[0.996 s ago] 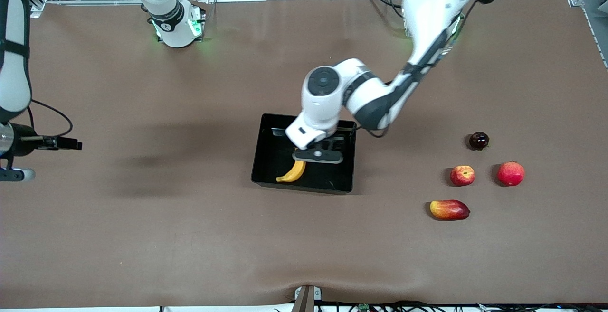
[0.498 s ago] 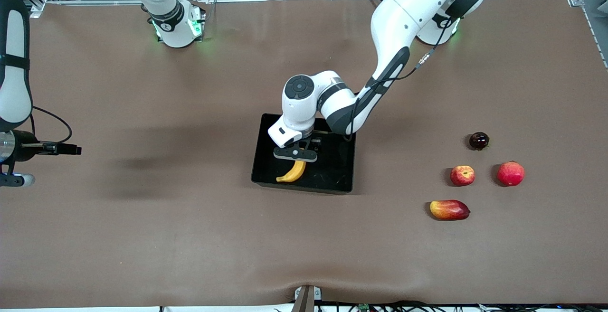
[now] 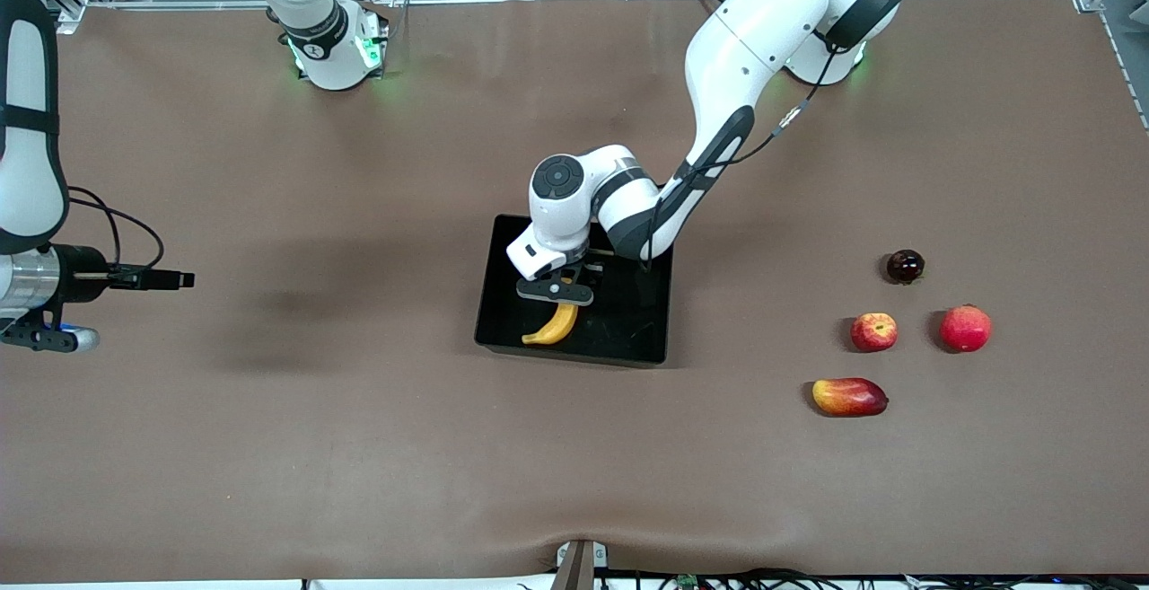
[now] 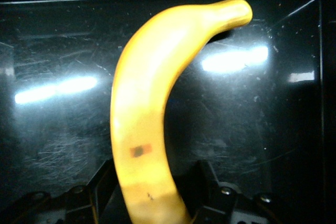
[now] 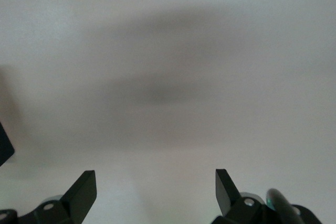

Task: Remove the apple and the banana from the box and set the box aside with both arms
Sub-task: 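Grasp the yellow banana in the tray with the left gripper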

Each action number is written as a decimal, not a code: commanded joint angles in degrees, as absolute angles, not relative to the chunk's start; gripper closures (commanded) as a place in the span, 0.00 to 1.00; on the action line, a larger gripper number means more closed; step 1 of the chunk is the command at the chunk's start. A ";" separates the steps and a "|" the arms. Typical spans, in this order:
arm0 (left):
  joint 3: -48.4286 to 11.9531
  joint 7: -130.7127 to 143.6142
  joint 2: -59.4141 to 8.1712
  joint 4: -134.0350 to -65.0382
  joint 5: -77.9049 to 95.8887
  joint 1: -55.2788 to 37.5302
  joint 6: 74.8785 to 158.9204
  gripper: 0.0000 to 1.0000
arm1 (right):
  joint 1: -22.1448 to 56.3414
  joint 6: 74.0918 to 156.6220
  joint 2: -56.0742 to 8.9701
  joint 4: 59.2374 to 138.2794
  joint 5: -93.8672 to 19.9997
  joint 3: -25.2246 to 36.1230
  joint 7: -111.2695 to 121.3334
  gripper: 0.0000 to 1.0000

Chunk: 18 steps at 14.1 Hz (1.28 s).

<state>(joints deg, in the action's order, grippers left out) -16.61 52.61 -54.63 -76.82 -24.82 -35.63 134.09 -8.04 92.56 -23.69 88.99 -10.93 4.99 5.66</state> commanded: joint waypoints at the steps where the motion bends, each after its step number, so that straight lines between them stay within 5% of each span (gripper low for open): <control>1: -15.65 52.91 -55.81 -75.41 -26.01 -36.47 134.47 1.00 | -6.25 91.06 -23.38 89.30 -12.74 4.83 1.76 0.00; 9: -14.50 52.03 -45.20 -75.41 -25.93 -36.83 127.10 1.00 | 5.00 89.29 -23.38 89.03 -18.34 4.92 -9.58 0.00; 12: -14.50 51.33 -39.48 -75.76 -25.40 -34.55 122.81 1.00 | 7.63 94.56 -23.55 89.21 -22.41 4.92 -14.48 0.00; 18: -15.12 45.62 -30.59 -76.11 -16.70 -17.43 113.12 1.00 | 25.91 111.43 -29.96 89.21 -20.30 5.10 -27.23 0.00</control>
<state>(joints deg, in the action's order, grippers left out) -14.52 47.26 -33.09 -73.80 -18.91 -22.86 113.58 22.76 108.61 -26.90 89.73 -21.06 4.24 -24.29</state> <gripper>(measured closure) 0.643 0.000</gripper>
